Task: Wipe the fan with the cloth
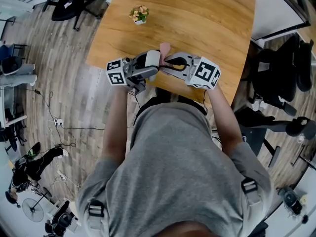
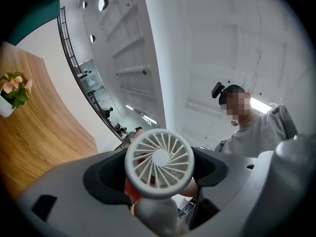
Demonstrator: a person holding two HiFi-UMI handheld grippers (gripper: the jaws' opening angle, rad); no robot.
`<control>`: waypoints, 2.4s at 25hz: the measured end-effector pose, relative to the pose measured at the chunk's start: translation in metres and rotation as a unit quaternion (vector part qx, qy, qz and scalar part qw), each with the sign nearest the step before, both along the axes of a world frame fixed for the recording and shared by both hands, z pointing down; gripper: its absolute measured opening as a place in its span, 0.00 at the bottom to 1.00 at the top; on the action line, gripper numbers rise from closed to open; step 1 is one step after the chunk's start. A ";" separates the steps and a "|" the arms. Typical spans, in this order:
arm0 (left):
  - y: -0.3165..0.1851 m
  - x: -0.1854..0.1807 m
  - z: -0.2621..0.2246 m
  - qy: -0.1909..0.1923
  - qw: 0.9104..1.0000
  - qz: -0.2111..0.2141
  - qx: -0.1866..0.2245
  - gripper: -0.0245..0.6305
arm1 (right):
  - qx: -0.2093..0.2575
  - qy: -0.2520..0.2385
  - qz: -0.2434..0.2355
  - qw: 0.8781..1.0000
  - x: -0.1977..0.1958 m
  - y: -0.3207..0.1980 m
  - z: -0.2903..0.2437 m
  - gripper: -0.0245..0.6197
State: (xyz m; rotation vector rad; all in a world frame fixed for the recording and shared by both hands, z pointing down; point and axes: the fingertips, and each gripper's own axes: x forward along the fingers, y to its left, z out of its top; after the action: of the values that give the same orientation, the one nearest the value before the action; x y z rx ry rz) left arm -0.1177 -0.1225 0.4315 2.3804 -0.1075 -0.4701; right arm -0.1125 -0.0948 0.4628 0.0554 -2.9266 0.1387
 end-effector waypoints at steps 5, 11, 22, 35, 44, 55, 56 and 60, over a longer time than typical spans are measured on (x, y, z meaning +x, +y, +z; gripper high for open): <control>-0.013 -0.012 -0.001 0.025 1.000 0.000 -0.008 0.63 | 0.006 -0.021 -0.009 1.000 -0.015 0.001 -0.021 0.10; -0.023 -0.015 -0.002 0.029 0.999 0.016 -0.011 0.63 | -0.002 -0.069 0.010 0.998 -0.013 -0.021 -0.038 0.10; -0.030 -0.026 -0.002 0.043 0.998 0.035 -0.012 0.63 | 0.005 -0.047 0.097 0.994 -0.015 -0.059 -0.017 0.10; -0.057 -0.043 0.002 0.069 0.997 0.014 -0.025 0.63 | -0.038 -0.077 0.094 0.992 -0.039 -0.045 -0.005 0.10; -0.073 -0.050 -0.002 0.074 0.997 -0.008 -0.022 0.63 | -0.045 -0.026 0.086 0.995 -0.052 -0.035 0.024 0.10; -0.084 -0.037 -0.009 0.070 0.997 -0.022 -0.017 0.63 | -0.048 0.020 0.057 0.997 -0.044 -0.020 0.049 0.10; -0.083 -0.036 -0.007 0.066 0.997 -0.022 -0.017 0.63 | -0.046 0.018 0.057 0.997 -0.042 -0.021 0.047 0.10; -0.076 -0.025 -0.002 0.050 0.998 -0.019 -0.022 0.63 | -0.040 -0.002 0.067 0.997 -0.032 -0.028 0.031 0.10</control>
State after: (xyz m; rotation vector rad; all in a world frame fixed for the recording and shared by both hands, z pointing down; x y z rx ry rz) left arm -0.1426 -0.1989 0.4294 2.3106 -0.1182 -0.5974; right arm -0.1449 -0.1230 0.4940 0.2399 -2.9164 0.2767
